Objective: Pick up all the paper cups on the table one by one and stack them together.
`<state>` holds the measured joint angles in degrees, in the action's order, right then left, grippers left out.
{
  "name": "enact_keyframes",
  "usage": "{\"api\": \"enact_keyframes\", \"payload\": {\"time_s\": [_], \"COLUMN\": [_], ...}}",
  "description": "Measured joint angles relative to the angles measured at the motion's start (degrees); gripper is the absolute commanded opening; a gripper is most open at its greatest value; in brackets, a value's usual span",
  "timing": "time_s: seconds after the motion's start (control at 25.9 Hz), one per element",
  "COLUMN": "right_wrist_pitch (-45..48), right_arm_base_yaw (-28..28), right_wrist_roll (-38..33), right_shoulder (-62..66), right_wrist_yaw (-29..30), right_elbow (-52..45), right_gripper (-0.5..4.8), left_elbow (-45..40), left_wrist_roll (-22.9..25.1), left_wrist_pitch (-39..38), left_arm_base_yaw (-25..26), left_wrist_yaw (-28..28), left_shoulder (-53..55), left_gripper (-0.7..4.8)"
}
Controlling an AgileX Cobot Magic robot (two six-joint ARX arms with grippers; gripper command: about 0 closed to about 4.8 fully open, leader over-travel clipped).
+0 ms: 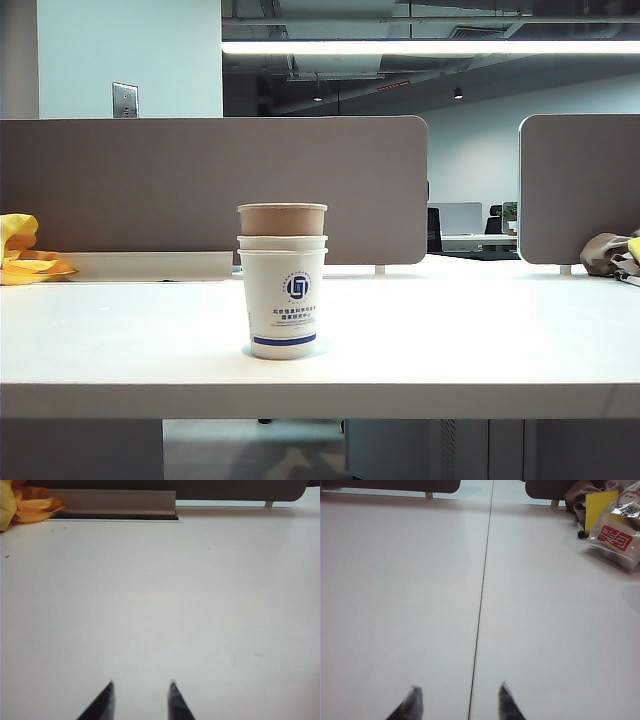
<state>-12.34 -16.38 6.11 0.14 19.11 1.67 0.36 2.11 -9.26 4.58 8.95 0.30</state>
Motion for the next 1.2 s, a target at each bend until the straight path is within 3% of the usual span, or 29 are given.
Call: {"api": "enact_keyframes", "payload": {"time_s": [0.58, 0.66, 0.93, 1.0, 1.08, 1.2], "right_wrist_pitch": [0.0, 0.07, 0.0, -0.04, -0.37, -0.85], "right_arm_base_yaw": [0.07, 0.11, 0.15, 0.33, 0.35, 0.35], "right_wrist_roll": [0.0, -0.02, -2.78, -2.91, -2.93, -2.93], "right_shoulder": [0.0, 0.0, 0.0, 0.0, 0.0, 0.0], "right_wrist_yaw": [-0.02, -2.08, -14.78, -17.46, -17.64, -17.64], "right_elbow": [0.0, 0.0, -0.13, -0.13, -0.13, -0.13], "right_gripper": [1.98, 1.98, 1.98, 1.98, 1.98, 1.98], "left_elbow": [0.0, 0.0, -0.02, 0.0, 0.0, 0.0], "left_wrist_roll": [0.0, 0.26, 0.68, 0.33, -3.65, -8.35], "left_wrist_pitch": [0.02, 0.04, 0.02, -0.02, -0.15, -0.15], "left_arm_base_yaw": [0.0, 0.0, -0.04, 0.0, 0.0, 0.0], "left_wrist_yaw": [0.2, -0.26, -6.64, -15.19, -18.34, -18.8], "left_shoulder": [-0.02, -0.02, -0.02, -0.02, -0.04, -0.04], "left_gripper": [1.38, 1.38, 1.37, 1.37, 1.38, 1.38]}}
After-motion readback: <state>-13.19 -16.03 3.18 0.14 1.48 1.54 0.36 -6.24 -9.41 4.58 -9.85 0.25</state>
